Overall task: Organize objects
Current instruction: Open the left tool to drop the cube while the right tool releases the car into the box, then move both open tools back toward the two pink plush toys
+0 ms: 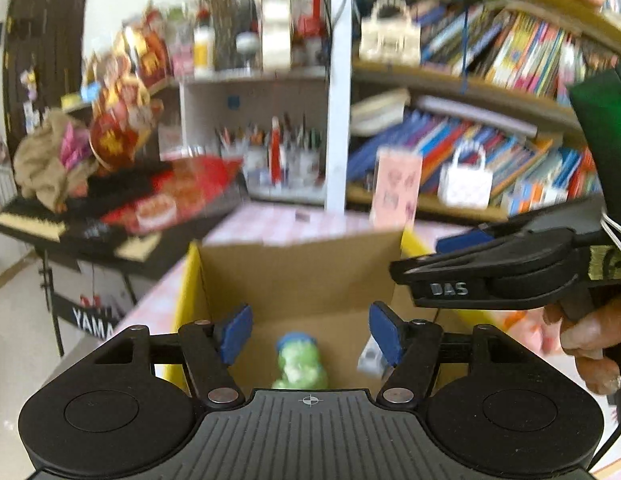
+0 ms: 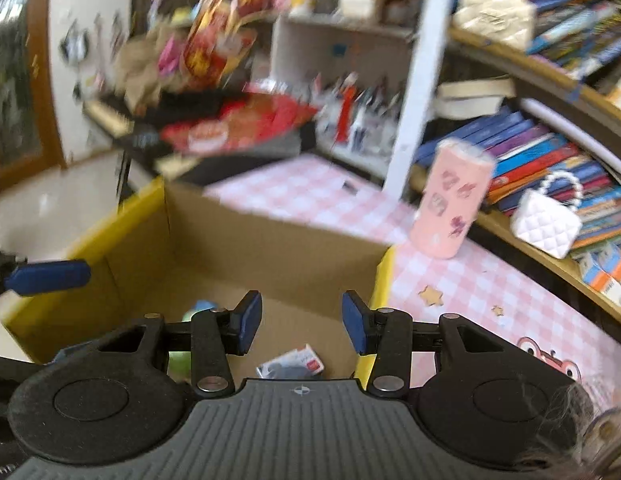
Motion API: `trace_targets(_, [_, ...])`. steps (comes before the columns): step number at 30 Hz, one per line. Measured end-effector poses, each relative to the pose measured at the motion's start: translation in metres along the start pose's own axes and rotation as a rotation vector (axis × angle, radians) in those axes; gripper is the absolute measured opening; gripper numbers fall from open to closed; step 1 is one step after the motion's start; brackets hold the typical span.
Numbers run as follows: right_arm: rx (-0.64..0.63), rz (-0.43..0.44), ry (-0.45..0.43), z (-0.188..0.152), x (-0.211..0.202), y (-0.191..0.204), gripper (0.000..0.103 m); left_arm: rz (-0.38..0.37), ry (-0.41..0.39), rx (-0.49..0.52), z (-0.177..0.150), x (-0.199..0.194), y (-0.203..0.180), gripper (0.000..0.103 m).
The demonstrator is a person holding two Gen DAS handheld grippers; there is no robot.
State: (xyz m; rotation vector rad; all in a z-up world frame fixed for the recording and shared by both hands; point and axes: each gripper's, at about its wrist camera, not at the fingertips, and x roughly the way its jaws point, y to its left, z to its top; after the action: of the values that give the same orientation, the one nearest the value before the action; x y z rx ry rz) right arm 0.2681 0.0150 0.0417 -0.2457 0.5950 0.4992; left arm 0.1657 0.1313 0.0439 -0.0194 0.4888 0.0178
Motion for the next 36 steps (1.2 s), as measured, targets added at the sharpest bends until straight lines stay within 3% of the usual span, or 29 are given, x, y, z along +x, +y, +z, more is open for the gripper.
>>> trace_targets(3, [0.065, -0.033, -0.058, 0.0, -0.03, -0.004, 0.042, -0.008, -0.052, -0.016, 0.004, -0.025, 0.003, 0.07])
trace_targets(8, [0.133, -0.133, -0.11, -0.016, -0.07, 0.003, 0.043, -0.011, -0.075, -0.038, -0.003, -0.055, 0.009, 0.077])
trace_targets(12, [0.176, -0.216, -0.099, -0.042, -0.096, 0.016, 0.043, -0.009, -0.053, -0.065, -0.017, -0.072, 0.016, 0.079])
trace_targets(17, [0.215, -0.259, -0.047, -0.081, -0.115, 0.035, 0.043, -0.005, 0.012, -0.071, -0.046, -0.086, 0.018, 0.079])
trace_targets(28, [0.178, -0.226, 0.102, -0.156, -0.135, 0.094, 0.046, 0.025, 0.117, -0.1, -0.097, -0.116, 0.023, 0.08])
trace_targets(36, [0.143, -0.196, 0.138, -0.175, -0.146, 0.117, 0.052, 0.022, 0.165, -0.081, -0.119, -0.135, 0.02, 0.081])
